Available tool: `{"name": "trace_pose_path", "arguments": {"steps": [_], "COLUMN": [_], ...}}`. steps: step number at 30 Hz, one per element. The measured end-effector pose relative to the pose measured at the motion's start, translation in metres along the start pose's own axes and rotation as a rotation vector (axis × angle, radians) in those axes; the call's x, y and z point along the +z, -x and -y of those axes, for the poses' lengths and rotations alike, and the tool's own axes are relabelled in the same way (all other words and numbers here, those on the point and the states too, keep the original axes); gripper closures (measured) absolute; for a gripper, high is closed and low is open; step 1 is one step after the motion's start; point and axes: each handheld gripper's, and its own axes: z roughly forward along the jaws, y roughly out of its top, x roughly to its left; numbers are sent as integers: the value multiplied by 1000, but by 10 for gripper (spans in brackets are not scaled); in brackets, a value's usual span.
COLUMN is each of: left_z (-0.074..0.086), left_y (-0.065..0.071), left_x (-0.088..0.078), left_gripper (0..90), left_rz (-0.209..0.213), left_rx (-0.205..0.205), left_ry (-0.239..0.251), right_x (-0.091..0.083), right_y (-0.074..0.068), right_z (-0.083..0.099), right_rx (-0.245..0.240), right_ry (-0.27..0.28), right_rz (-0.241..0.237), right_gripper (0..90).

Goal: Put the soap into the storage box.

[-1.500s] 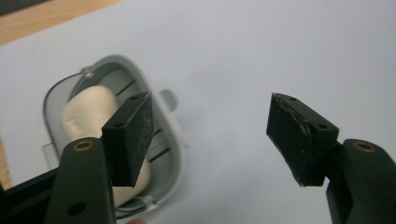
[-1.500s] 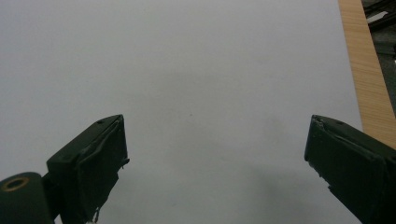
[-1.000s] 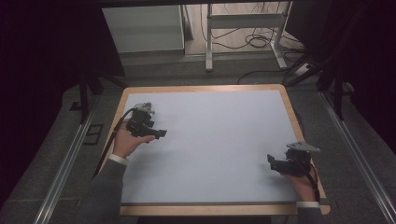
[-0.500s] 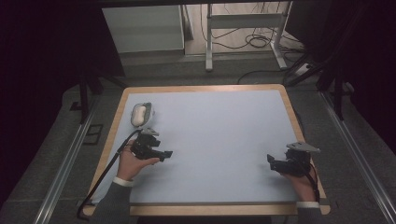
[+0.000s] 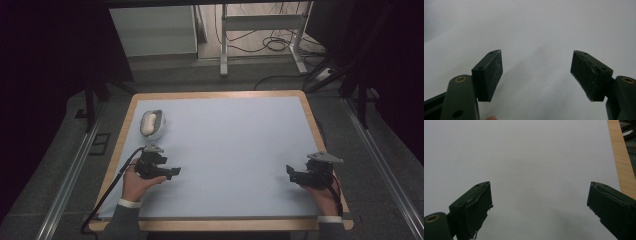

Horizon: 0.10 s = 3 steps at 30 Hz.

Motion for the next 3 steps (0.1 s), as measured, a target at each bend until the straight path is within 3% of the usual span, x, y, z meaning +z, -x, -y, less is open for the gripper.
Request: {"name": "trace_pose_path", "arguments": {"steps": [3], "left_z": [0], "left_y": [1], "left_x": [-1], "left_gripper": [261], "left_rz": [0], "left_rx": [3], "left_ry": [2], "right_x": [0], "right_y": [1], "right_z": [0], "right_rx": [-1], "right_ry": [2], "right_rz": [-2], "right_gripper": [57]}}
